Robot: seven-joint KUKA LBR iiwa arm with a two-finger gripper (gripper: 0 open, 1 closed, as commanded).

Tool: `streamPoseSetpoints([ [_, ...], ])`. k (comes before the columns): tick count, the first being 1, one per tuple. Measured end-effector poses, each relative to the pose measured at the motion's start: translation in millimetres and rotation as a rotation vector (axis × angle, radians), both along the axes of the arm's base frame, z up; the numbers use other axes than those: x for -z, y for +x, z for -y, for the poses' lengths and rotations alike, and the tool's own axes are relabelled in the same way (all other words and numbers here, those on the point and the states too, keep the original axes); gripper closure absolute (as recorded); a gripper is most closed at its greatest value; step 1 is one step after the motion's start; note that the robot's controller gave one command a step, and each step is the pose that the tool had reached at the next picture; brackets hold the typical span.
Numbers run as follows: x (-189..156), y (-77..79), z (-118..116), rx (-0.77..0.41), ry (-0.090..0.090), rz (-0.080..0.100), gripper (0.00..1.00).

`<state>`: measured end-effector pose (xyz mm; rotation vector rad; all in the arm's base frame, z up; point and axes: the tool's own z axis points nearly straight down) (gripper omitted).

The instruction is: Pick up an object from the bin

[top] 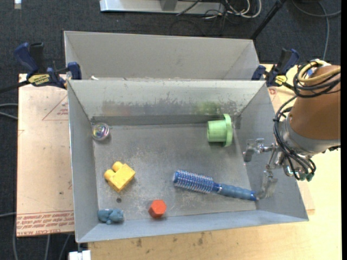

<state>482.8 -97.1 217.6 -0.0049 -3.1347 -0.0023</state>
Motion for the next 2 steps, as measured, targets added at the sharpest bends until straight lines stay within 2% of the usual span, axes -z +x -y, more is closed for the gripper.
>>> streamPoseSetpoints([
  [1,150.6,5.9,-36.2,0.117,0.0,0.01,0.0],
  [2,147.8,5.7,-35.0,0.117,-0.001,0.008,1.0],
])
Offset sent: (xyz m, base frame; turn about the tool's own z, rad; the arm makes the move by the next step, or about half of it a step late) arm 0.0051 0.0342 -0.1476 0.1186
